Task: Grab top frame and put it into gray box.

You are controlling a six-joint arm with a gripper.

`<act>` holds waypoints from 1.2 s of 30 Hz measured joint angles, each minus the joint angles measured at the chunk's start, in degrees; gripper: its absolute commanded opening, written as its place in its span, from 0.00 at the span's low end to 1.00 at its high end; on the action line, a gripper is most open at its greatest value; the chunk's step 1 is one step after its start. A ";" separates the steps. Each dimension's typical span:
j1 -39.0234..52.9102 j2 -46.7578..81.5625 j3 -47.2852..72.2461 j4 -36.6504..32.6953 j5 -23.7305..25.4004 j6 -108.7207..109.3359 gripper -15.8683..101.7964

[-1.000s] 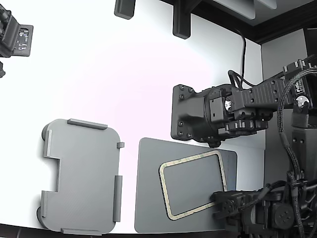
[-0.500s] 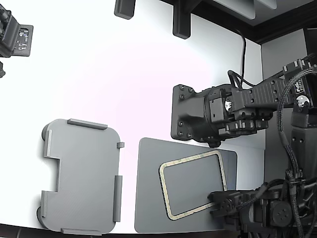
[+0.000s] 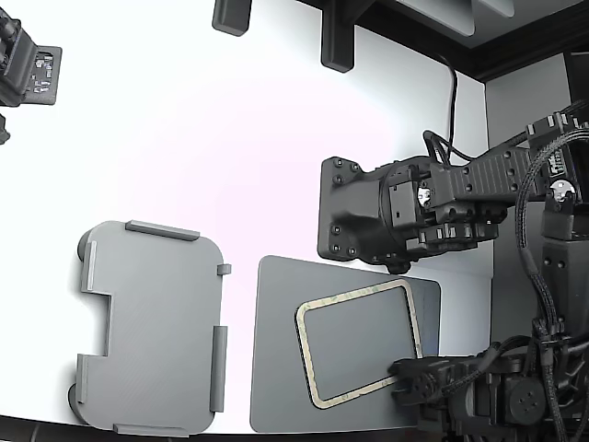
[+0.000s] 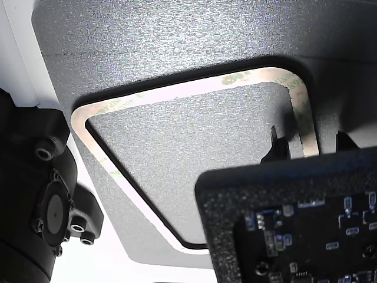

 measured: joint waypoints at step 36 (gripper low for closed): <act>0.26 0.70 0.70 -1.49 0.53 0.18 0.05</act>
